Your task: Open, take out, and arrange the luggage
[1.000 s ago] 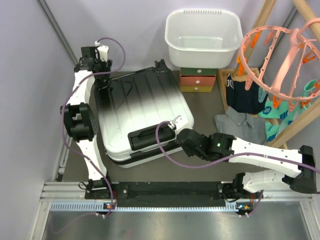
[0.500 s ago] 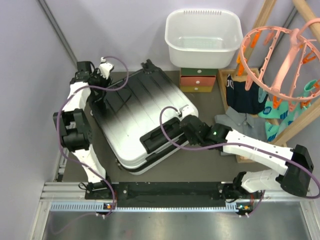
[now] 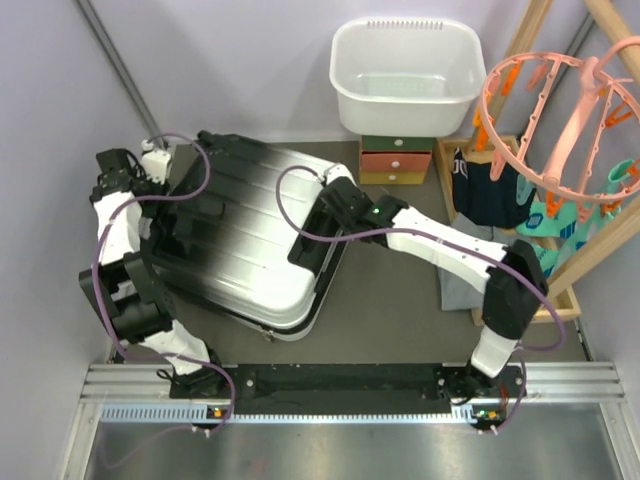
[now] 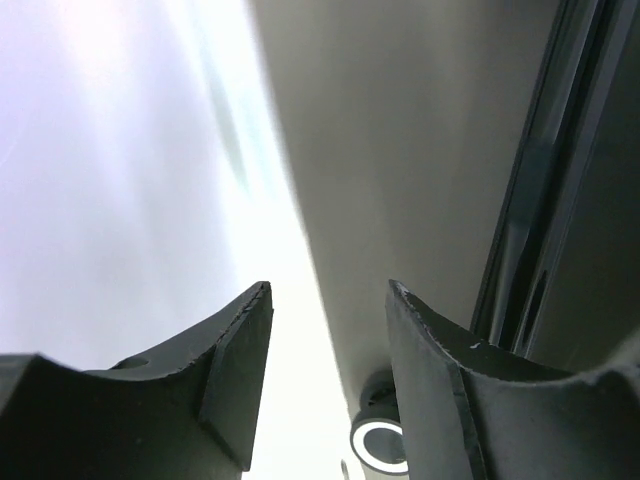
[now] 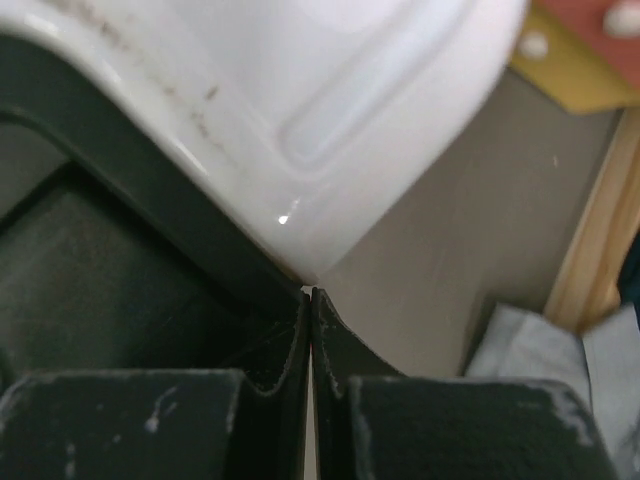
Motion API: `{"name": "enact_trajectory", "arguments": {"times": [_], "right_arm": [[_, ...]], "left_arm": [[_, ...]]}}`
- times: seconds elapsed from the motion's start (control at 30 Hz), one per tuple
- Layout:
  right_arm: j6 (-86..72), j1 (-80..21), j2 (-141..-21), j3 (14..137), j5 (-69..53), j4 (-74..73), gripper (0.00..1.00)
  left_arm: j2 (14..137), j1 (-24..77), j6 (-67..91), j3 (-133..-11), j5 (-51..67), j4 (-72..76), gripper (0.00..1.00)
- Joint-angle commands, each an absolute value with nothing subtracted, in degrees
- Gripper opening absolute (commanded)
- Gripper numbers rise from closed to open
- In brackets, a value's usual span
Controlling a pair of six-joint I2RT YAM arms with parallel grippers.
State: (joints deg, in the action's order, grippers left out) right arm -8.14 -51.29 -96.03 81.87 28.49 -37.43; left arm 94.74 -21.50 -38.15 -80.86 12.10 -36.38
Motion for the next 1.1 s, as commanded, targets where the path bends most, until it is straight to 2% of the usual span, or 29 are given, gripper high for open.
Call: {"name": "enact_trajectory", "arguments": {"times": [0.0,0.07,0.2,0.27,0.43,0.57,0.77,0.97,1.0,1.07], "right_arm": [[-6.9,-52.6,-107.8,95.3,12.3,-14.9,0.0],[-7.1,-51.0,-111.4,100.8,10.2,-15.6,0.0],[-4.4,-50.2,-113.3,103.8,12.1,-15.7,0.0],[-3.1,-50.1,-112.0,103.1,13.3,-16.7,0.06],[-1.3,-50.1,-104.2,94.2,16.3,-16.3,0.19],[-0.6,-50.1,-98.1,90.2,19.6,-19.9,0.3],[-2.2,-52.0,-90.1,80.8,21.6,-25.1,0.34],[-5.4,-55.4,-84.3,74.1,16.1,-29.5,0.34],[-4.6,-56.3,-83.2,72.4,15.1,-29.4,0.35],[-1.8,-59.1,-80.4,70.8,11.4,-29.0,0.44]], "left_arm": [[87.2,-20.4,-28.2,-79.2,15.2,-49.3,0.55],[86.5,-21.2,-27.1,-78.6,13.7,-49.7,0.55],[83.2,-22.9,-26.4,-77.0,10.1,-49.8,0.58],[81.5,-23.8,-26.2,-76.9,8.5,-49.7,0.59],[78.1,-24.7,-26.9,-79.0,4.0,-47.0,0.67],[76.1,-24.8,-28.6,-83.1,4.6,-48.4,0.71],[70.0,-24.7,-33.6,-83.6,14.4,-53.2,0.73],[65.1,-24.6,-39.3,-84.0,11.9,-62.1,0.73],[64.2,-24.6,-41.1,-84.0,13.0,-66.8,0.73],[62.0,-24.7,-47.0,-85.4,16.1,-72.1,0.75]]}}
